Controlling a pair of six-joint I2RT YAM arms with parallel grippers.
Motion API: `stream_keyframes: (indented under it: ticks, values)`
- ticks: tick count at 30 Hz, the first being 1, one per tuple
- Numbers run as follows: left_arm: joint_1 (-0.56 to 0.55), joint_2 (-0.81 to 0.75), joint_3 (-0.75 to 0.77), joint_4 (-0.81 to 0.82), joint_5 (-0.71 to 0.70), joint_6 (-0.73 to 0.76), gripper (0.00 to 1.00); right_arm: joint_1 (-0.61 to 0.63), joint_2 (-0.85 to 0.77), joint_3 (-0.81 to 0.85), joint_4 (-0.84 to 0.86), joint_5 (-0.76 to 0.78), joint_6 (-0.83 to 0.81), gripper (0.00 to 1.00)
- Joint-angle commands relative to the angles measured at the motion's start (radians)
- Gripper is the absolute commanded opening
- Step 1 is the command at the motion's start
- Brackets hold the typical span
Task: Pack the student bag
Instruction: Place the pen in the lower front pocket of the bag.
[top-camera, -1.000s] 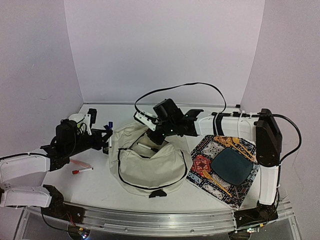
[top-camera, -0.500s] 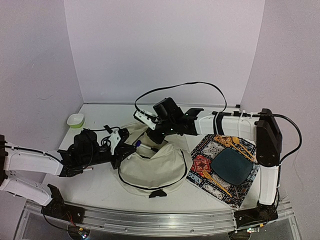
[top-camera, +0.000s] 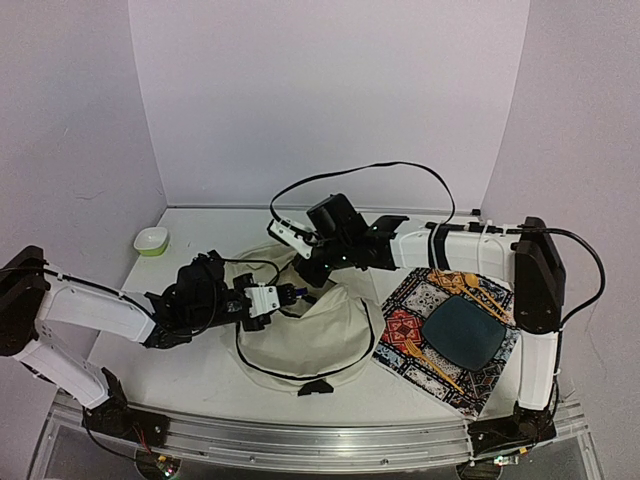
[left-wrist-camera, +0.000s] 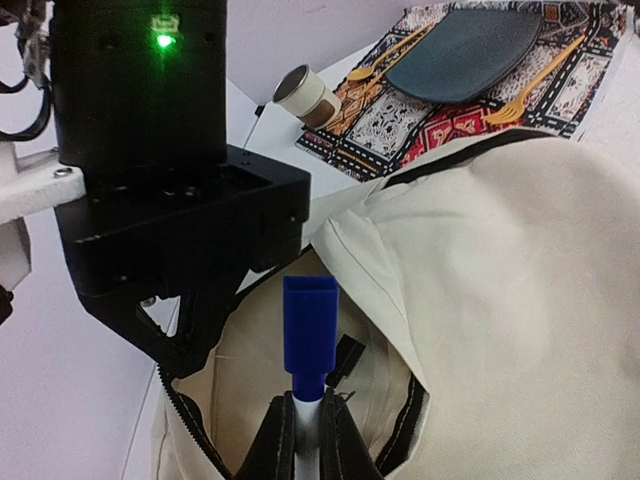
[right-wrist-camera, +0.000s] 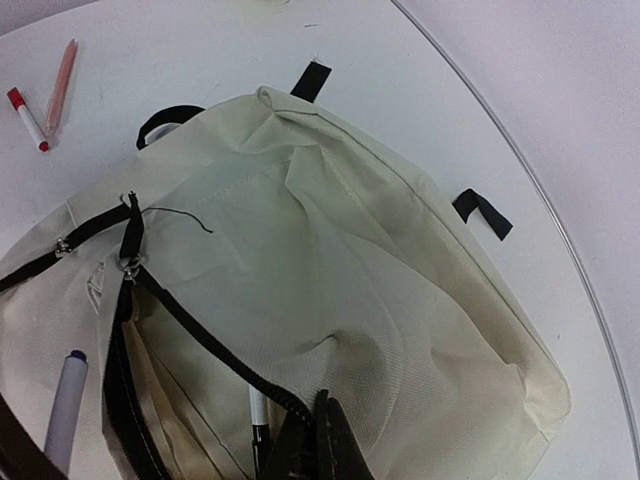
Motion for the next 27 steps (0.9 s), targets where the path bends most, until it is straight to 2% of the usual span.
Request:
stream_keyframes:
  ticks: [1,8,18,20,24,27]
  values:
    - [-0.004,0.055,0.06,0.04,-0.064,0.182,0.0,0.008,-0.087,0.063,0.033,-0.018,0.016,0.01]
    - [-0.002,0.163,0.113,0.04,-0.135,0.298,0.0,0.007,-0.084,0.073,0.03,-0.028,0.016,0.01]
    - [0.034,0.295,0.209,0.041,-0.194,0.381,0.01,0.007,-0.091,0.07,0.029,-0.042,0.027,0.01]
    - [0.037,0.309,0.225,0.042,-0.198,0.381,0.05,0.008,-0.092,0.07,0.029,-0.044,0.028,0.01]
    - [0.039,0.321,0.23,0.044,-0.192,0.38,0.27,0.007,-0.091,0.071,0.029,-0.044,0.029,0.01]
    - [0.038,0.312,0.222,0.046,-0.201,0.361,0.36,0.007,-0.09,0.072,0.029,-0.044,0.029,0.01]
